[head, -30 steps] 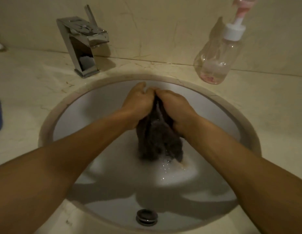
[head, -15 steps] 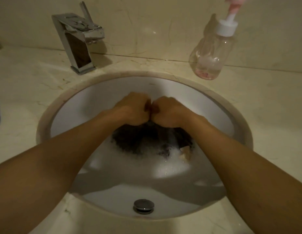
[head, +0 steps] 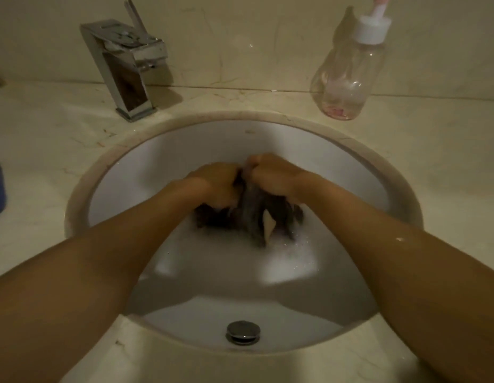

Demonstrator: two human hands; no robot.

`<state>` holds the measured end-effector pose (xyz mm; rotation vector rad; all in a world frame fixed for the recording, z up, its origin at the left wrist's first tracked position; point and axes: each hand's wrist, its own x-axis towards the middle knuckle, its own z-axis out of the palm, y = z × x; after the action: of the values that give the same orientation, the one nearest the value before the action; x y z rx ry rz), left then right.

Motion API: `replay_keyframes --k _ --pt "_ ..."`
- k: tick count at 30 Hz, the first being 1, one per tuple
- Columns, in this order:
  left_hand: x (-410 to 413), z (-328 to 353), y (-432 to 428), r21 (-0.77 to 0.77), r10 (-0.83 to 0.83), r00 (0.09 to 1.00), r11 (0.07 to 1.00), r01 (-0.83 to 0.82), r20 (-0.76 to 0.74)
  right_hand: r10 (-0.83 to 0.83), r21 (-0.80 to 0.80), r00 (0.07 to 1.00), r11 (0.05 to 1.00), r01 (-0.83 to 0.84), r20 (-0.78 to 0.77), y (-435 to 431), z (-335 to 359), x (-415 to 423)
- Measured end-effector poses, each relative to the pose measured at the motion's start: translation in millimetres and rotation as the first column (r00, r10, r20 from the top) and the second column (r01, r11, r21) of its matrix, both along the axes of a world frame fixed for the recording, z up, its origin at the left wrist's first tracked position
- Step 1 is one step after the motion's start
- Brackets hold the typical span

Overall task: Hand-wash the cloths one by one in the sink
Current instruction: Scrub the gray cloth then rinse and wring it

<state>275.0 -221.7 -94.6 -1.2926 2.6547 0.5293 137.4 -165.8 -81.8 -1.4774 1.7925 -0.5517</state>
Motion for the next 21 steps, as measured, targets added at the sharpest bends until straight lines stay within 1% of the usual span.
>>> replay_keyframes --k 1,2,3,4,5,7,9,10,12,14,15,16,18,19,20,21 --pt "-4 6 2 0.041 0.088 0.981 0.996 -0.082 -0.173 -0.091 -0.058 0.989 0.994 0.098 0.117 1 7 -4" --pt "-10 14 6 0.115 0.206 0.919 0.977 -0.177 -0.335 -0.168 -0.106 0.959 0.975 0.197 0.229 2 12 -7" --pt "-16 20 11 0.216 0.331 0.828 0.942 -0.259 -0.452 -0.227 -0.147 0.922 0.948 0.283 0.314 2 15 -9" --pt "-21 22 15 0.316 0.432 0.729 0.899 -0.302 -0.531 -0.263 -0.193 0.9 0.919 0.343 0.348 1 17 -9" --pt "-25 25 18 0.417 0.509 0.64 0.856 -0.305 -0.576 -0.294 -0.24 0.896 0.892 0.382 0.333 -1 17 -9" --pt "-28 30 21 0.575 0.62 0.466 0.777 -0.256 -0.631 -0.336 -0.305 0.9 0.858 0.414 0.277 -2 19 -4" --pt "-24 35 21 0.641 0.673 0.314 0.738 -0.213 -0.67 -0.324 -0.344 0.91 0.849 0.4 0.258 2 25 7" --pt "-20 35 18 0.645 0.679 0.263 0.733 -0.214 -0.685 -0.299 -0.369 0.92 0.85 0.377 0.252 6 27 13" --pt "-10 33 11 0.657 0.691 0.218 0.723 -0.214 -0.689 -0.209 -0.411 0.943 0.859 0.304 0.261 16 29 30" --pt "-5 32 11 0.631 0.668 0.258 0.744 -0.22 -0.698 -0.122 -0.394 0.936 0.883 0.254 0.331 24 27 46" --pt "-5 33 11 0.61 0.657 0.265 0.754 -0.243 -0.706 -0.101 -0.391 0.922 0.884 0.255 0.373 24 24 48" --pt "-7 34 12 0.572 0.633 0.256 0.772 -0.277 -0.73 -0.098 -0.419 0.927 0.871 0.255 0.362 24 23 44" --pt "-13 42 24 0.628 0.67 0.214 0.741 -0.236 -0.711 -0.141 -0.495 0.964 0.836 0.238 0.226 17 23 25" --pt "-17 42 30 0.669 0.695 0.215 0.719 -0.189 -0.686 -0.179 -0.508 0.969 0.827 0.242 0.17 14 24 14" --pt "-21 40 37 0.695 0.701 0.238 0.709 -0.122 -0.673 -0.22 -0.511 0.966 0.82 0.257 0.134 10 24 2" --pt "-26 37 45 0.698 0.689 0.284 0.711 -0.083 -0.667 -0.256 -0.508 0.96 0.815 0.278 0.114 7 24 -8"
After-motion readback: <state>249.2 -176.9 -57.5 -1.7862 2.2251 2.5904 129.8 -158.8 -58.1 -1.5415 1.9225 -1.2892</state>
